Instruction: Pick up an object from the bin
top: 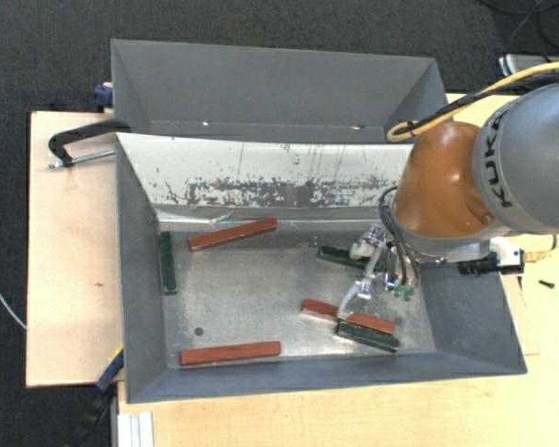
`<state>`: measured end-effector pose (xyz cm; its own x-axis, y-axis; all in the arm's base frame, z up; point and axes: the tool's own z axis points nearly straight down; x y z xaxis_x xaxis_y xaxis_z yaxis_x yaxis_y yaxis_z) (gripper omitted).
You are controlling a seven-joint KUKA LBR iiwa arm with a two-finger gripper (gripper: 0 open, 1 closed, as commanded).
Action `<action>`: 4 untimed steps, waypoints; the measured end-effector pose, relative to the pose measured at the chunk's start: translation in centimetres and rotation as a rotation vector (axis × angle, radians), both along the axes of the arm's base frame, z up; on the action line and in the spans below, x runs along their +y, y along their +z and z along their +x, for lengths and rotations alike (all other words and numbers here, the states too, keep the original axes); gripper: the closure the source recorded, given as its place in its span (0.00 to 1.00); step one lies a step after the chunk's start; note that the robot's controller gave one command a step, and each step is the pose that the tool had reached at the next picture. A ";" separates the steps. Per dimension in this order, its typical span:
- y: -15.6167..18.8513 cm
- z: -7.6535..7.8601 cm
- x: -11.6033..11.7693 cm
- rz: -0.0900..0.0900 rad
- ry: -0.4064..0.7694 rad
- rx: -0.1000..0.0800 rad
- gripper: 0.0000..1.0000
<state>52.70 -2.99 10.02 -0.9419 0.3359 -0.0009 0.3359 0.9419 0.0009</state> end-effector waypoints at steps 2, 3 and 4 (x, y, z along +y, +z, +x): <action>-1.5 4.7 -0.8 0.009 -0.119 0.029 1.00; -1.3 4.6 -0.8 0.009 -0.120 0.028 1.00; 0.1 4.6 -0.7 0.005 -0.121 0.008 1.00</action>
Offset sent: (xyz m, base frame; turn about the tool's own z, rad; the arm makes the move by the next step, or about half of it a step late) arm 0.0000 0.0000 0.0000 0.0000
